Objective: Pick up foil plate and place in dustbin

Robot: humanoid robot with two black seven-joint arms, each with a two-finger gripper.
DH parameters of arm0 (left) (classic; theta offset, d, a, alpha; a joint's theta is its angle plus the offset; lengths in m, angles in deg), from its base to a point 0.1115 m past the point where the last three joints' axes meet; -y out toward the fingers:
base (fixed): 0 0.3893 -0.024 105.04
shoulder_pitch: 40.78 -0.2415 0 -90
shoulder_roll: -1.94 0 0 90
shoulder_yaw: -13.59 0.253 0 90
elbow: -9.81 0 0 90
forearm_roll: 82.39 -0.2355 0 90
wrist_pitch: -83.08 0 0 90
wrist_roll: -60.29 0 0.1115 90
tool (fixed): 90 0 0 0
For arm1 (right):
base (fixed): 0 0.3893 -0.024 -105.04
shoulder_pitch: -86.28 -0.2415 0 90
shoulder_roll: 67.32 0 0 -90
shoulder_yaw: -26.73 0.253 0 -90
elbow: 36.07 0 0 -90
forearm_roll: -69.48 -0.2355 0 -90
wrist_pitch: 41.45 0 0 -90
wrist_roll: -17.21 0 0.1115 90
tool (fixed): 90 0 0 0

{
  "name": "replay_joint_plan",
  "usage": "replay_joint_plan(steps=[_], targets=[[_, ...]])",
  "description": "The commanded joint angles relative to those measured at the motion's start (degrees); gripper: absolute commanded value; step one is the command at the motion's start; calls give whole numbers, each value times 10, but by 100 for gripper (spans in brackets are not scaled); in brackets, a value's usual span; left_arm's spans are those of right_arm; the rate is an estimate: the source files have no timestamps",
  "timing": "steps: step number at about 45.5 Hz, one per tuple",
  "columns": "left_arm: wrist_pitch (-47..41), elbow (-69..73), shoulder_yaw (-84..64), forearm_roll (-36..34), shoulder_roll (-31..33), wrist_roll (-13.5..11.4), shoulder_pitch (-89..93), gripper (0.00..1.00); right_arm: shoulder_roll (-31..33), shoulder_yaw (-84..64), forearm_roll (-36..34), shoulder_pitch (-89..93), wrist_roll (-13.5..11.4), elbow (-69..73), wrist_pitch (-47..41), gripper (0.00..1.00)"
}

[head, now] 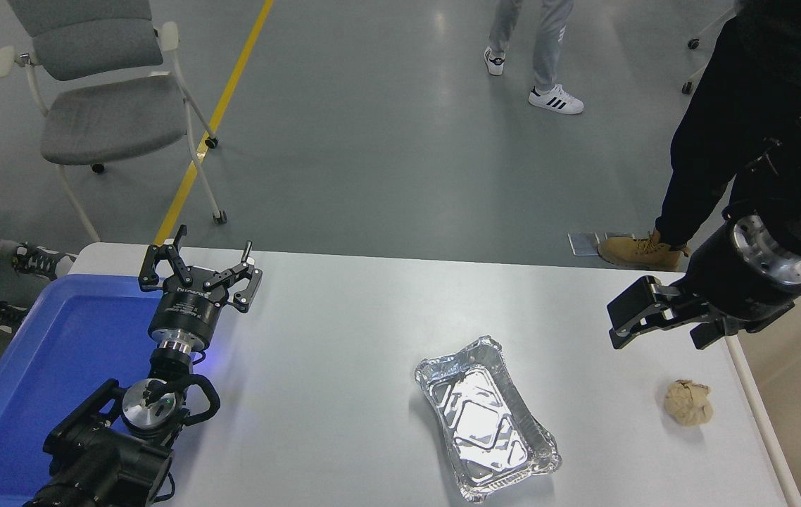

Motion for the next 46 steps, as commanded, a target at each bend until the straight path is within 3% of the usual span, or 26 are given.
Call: replay_joint_plan(steps=[1, 11, 27, 46], targets=[[0, 0, 0, 0, 0, -1, 0, 99, -8, 26, 0, 27, 1, -3, 62, 100], [0, 0, 0, 0, 0, 0, 0, 99, -46, 60, 1, 112, 2, -48, 119, 100], [0, 0, 0, -1, 0, 0, 0, 99, -151, 127, 1, 266, 3, -110, 293, 100], [1, 0, 0, -1, 0, 0, 0, 99, -179, 161, 21, 433, 2, -220, 369, 100]])
